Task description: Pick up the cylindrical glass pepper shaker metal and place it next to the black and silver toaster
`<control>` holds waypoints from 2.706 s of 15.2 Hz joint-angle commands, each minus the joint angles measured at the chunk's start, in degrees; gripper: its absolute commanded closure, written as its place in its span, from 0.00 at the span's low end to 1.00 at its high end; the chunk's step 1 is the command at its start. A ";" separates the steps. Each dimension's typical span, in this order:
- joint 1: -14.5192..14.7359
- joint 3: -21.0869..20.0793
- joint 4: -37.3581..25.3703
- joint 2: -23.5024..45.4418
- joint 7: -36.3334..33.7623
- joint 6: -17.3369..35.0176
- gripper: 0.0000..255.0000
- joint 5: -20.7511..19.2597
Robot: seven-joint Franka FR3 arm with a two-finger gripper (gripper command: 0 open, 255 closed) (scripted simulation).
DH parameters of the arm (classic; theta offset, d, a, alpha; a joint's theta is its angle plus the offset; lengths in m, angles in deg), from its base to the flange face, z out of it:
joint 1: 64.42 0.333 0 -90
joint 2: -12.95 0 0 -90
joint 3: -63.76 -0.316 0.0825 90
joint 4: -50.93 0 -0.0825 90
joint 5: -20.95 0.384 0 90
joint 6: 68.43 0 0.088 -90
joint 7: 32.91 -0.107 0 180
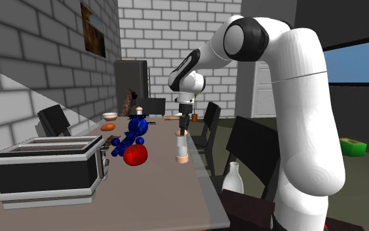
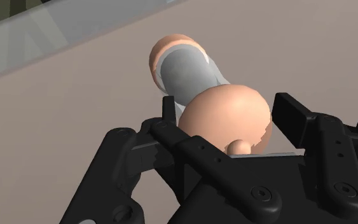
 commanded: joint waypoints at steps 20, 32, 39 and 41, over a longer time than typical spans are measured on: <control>0.28 0.60 -6.91 -3.35 -2.70 -9.49 1.00 -2.57; 0.00 0.89 -15.20 -4.16 -4.20 -18.33 1.00 -3.34; -0.48 1.08 -21.23 -3.61 -4.73 -23.87 1.00 -3.13; -0.68 1.15 -23.15 -3.29 -4.84 -25.52 1.00 -2.97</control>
